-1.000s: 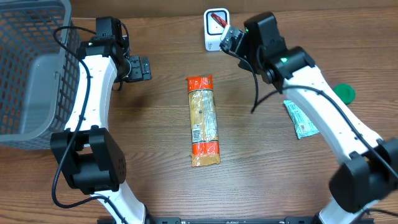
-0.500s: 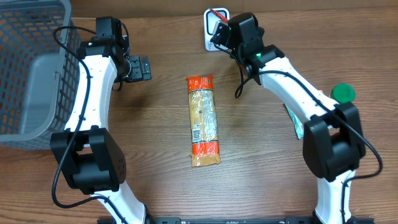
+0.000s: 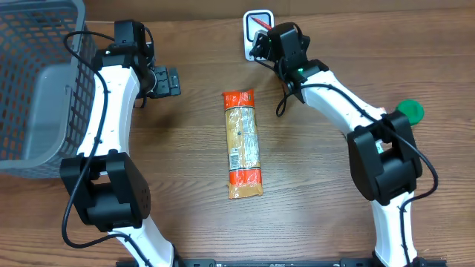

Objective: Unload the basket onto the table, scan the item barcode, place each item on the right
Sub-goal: 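Hold the red sachet in front of the white scanner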

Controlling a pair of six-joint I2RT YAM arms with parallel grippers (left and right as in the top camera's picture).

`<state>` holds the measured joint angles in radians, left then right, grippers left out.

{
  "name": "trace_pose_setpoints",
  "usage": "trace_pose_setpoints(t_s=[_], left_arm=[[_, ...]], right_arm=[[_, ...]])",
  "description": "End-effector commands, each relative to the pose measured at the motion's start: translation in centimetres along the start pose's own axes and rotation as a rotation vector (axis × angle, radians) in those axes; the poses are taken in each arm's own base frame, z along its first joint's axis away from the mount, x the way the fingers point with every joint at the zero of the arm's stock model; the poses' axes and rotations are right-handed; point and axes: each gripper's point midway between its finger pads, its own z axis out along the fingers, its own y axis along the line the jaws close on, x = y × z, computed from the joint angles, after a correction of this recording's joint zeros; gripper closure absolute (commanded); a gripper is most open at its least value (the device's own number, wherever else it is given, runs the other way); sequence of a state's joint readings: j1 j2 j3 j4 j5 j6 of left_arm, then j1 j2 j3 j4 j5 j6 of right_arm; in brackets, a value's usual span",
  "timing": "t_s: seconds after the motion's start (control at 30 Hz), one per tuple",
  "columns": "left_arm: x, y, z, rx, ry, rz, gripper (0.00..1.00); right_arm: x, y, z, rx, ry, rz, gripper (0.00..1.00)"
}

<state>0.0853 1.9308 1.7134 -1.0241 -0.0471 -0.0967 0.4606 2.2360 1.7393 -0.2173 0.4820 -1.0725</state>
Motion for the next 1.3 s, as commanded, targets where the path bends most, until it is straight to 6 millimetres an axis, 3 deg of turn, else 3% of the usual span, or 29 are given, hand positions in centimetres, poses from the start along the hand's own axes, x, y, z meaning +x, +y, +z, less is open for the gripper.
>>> trace_pose_setpoints(t_s=[0.0,0.13,0.4,0.67,0.87,1.07,1.27], left_arm=[[0.0,0.2,-0.2,-0.012,-0.004,0.012,0.0],[0.0,0.2,-0.2,-0.012,-0.004,0.012,0.0],[0.0,0.2,-0.2,-0.012,-0.004,0.012,0.0],[0.0,0.2,-0.2,-0.012,-0.004,0.012,0.0],[0.0,0.2,-0.2,-0.012,-0.004,0.012,0.0],[0.0,0.2,-0.2,-0.012,-0.004,0.012,0.0],[0.0,0.2,-0.2,-0.012,-0.004,0.012,0.0]], right_arm=[[-0.1,0.0,1.3,0.047,0.027,-0.015,0.96],[0.2,0.6,2.0,0.059,0.052,-0.072,0.96],[0.1,-1.0,1.8,0.14,0.075,-0.056,0.96],[-2.1,-0.8,0.7,0.173,0.057,-0.19,0.96],[-2.3,-0.6,0.6,0.174,0.057,-0.192,0.96],[-1.9,-0.8,0.5,0.186,0.081,-0.181,0.96],[-1.2,-1.6,0.1,0.224,0.109,0.011,0.96]])
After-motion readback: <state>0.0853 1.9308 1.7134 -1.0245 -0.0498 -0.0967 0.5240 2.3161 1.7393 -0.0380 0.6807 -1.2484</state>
